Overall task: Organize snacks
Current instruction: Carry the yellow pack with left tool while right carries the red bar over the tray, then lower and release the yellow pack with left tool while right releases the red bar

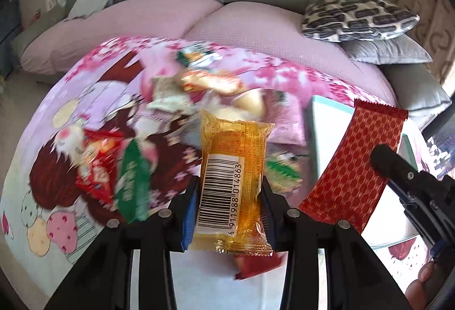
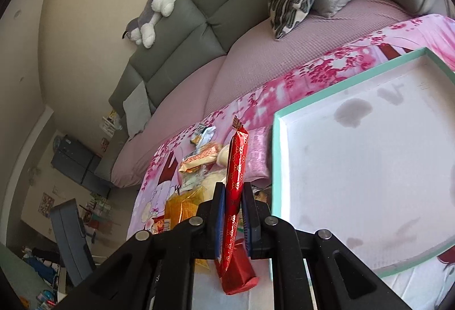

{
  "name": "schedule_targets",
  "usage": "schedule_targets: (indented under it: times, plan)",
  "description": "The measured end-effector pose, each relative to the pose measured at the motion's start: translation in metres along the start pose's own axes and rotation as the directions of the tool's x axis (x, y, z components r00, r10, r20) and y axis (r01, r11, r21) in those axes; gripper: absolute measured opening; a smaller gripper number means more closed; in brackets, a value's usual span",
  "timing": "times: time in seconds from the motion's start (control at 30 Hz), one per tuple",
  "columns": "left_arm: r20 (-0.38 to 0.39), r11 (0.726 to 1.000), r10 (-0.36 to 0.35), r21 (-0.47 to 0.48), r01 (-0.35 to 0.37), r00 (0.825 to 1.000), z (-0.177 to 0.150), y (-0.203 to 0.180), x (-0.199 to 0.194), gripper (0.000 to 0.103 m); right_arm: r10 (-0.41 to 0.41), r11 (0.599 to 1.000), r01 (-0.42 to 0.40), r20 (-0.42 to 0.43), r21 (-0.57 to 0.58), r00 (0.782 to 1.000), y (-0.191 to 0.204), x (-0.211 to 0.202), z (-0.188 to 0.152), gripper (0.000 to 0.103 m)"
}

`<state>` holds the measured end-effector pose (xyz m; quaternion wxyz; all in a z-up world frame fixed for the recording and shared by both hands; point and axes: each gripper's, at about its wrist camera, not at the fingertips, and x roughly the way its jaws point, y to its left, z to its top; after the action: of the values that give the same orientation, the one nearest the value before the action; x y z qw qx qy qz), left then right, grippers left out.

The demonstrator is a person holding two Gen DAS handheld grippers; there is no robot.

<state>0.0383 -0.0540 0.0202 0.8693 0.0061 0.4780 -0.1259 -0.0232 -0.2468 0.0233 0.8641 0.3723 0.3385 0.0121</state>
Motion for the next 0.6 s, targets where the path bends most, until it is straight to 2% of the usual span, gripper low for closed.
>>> schedule_targets:
  times: [0.27,0.4,0.53,0.57,0.6]
  plan:
    - [-0.008,0.984,-0.106,0.145,0.106,0.994,0.015,-0.079,0.013,0.041,-0.127,0.983,0.111,0.104,0.146,0.986,-0.066,-0.047,0.021,0.013]
    - [-0.026,0.964,-0.141,0.225,0.143,0.99,0.011,-0.113,0.021,0.041,-0.206,0.958,0.177,0.11,0.227,0.972,-0.102,-0.063,0.026,0.013]
    - [-0.071,0.94,-0.157,0.295,0.171,0.985,0.0,-0.134,0.034,0.041,-0.267,0.927,0.237,0.069,0.29,0.961,-0.127,-0.065,0.023,0.014]
    - [-0.08,0.935,-0.151,0.312,0.169,0.985,-0.003,-0.138,0.036,0.044,-0.287,0.919,0.258,0.055,0.298,0.956,-0.131,-0.064,0.022,0.015]
    - [-0.089,0.932,-0.144,0.322,0.165,0.986,-0.005,-0.14,0.04,0.053,-0.306,0.91,0.28,0.042,0.305,0.951,-0.133,-0.063,0.022,0.015]
